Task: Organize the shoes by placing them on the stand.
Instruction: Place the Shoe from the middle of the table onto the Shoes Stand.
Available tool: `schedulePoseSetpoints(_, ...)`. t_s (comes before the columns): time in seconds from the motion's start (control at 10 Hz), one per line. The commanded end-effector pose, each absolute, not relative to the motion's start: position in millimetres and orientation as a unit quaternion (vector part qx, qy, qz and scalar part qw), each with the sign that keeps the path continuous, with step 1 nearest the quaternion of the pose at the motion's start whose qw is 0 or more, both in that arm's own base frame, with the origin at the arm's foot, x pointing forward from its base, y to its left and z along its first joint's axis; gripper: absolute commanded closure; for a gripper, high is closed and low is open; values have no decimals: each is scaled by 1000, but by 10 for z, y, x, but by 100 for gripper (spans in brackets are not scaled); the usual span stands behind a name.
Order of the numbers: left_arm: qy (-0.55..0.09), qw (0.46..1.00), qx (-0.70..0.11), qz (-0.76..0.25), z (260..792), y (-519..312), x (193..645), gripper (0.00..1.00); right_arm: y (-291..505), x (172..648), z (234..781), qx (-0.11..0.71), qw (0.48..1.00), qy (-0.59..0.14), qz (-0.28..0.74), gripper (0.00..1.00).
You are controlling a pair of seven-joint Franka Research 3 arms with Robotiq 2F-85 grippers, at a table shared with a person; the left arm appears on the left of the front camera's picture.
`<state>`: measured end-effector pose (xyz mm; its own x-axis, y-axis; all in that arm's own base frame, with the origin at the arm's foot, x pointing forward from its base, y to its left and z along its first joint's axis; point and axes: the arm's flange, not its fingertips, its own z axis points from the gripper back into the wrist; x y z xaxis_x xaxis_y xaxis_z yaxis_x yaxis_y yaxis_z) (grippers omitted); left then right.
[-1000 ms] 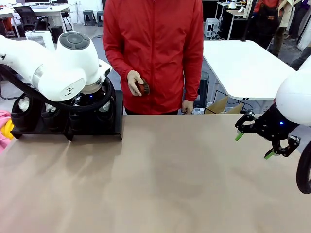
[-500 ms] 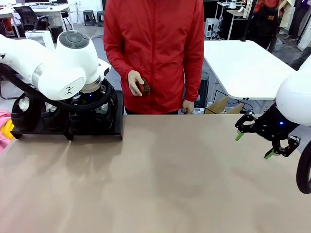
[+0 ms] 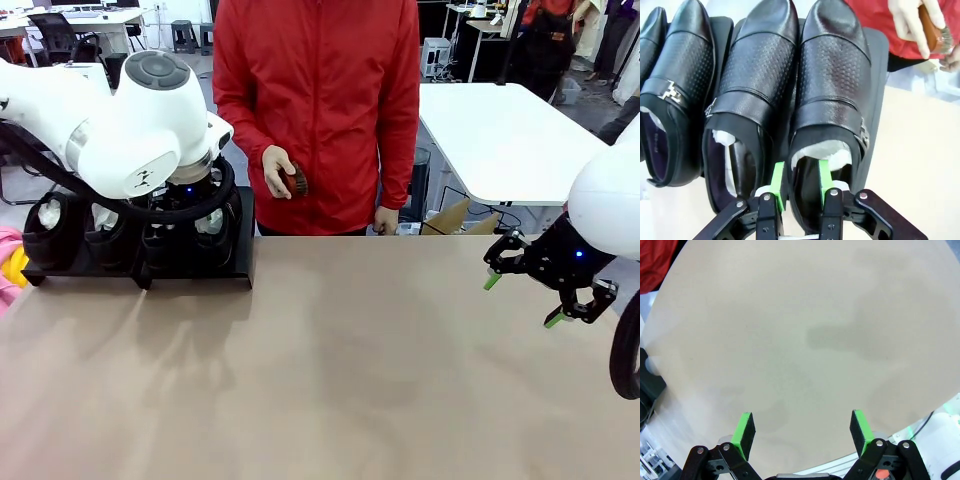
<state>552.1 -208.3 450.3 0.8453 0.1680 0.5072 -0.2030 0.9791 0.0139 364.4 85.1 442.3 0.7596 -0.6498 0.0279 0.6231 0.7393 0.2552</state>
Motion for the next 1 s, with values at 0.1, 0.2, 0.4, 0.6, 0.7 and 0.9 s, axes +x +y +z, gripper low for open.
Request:
schedulePoseSetpoints(0.1,-281,953,47,106,4634,-2080,5196,64,852,3648,4421,120,932,-60,-337,0)
schedulePoseSetpoints(0.2,-291,949,44,109,4697,-2078,5109,64,852,3648,4421,120,932,-60,-337,0)
schedulePoseSetpoints(0.4,-275,956,34,96,4700,-2106,5255,64,852,3648,4421,120,932,-60,-337,0)
schedulePoseSetpoints(0.6,-275,956,34,96,4700,-2106,5255,64,852,3648,4421,120,932,-60,-337,0)
schedulePoseSetpoints(0.7,-275,956,34,96,4700,-2106,5255,64,852,3648,4421,120,932,-60,-337,0)
schedulePoseSetpoints(0.9,-275,956,34,96,4700,-2106,5255,64,852,3648,4421,120,932,-60,-337,0)
